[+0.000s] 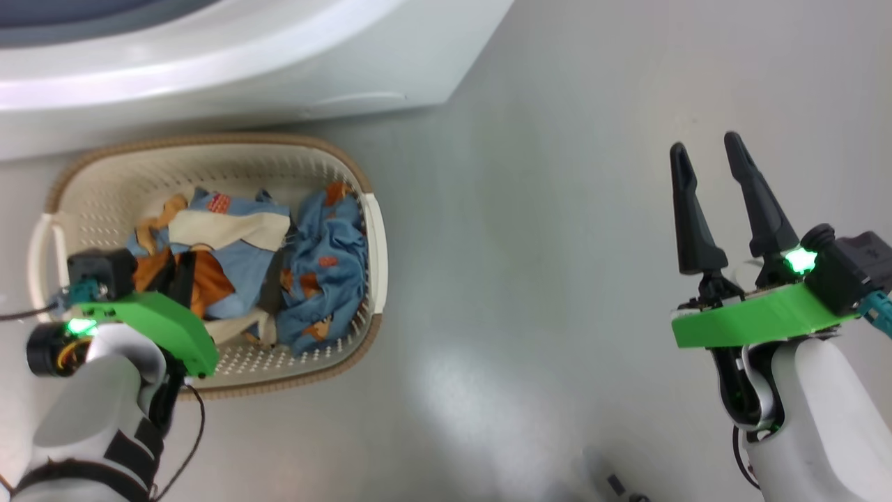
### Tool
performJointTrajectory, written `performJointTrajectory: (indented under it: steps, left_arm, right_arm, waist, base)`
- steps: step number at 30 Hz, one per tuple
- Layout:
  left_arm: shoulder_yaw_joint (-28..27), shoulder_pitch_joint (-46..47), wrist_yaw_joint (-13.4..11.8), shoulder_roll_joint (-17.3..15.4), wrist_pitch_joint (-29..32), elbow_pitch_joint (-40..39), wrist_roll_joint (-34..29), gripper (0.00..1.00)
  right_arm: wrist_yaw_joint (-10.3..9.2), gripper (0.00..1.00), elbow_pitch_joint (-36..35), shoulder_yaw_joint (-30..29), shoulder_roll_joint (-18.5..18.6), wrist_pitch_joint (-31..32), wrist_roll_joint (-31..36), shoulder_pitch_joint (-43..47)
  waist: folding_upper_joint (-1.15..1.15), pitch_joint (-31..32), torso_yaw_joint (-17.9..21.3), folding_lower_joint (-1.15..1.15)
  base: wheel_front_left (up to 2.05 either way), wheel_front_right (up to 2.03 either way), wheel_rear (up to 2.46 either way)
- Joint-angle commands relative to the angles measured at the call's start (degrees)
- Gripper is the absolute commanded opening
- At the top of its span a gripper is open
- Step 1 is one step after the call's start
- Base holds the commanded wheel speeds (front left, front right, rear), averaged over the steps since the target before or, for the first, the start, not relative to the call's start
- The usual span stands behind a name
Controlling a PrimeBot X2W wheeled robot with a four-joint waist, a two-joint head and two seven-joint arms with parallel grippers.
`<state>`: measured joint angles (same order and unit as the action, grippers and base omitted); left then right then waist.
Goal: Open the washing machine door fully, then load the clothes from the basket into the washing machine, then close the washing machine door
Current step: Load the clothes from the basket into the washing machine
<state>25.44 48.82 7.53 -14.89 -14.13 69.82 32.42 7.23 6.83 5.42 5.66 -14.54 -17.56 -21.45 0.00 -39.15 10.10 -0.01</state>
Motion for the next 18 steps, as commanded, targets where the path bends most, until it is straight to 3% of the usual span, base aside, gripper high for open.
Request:
performJointTrajectory:
  steps: [1, 10, 18]
  left_arm:
    - [-1.05, -2.07, -0.05, -1.74, -0.68, -1.05, 0.51, 0.00]
    - [-4.17, -8.18, -0.05, -2.20, -0.85, -8.78, 1.09, 0.00]
    - [-10.78, -15.87, -0.50, -1.29, -0.86, -18.70, -2.12, 0.00]
  right_arm:
    - [0.25, 0.90, -0.86, 0.88, 0.48, -0.46, 0.51, 2.32]
    - [0.25, 0.91, 0.01, -0.10, 1.52, -0.46, 0.46, 5.72]
    - [0.25, 0.91, 0.72, -1.16, 2.40, -0.46, 0.34, 9.96]
  waist:
    - [0.00, 3.57, -0.97, 0.01]
    - [0.00, 10.73, -1.92, 0.01]
    - [0.00, 17.70, -2.42, 0.01]
  base:
    - [0.00, 0.00, 0.00]
    - [0.00, 0.00, 0.00]
    - [0.00, 0.00, 0.00]
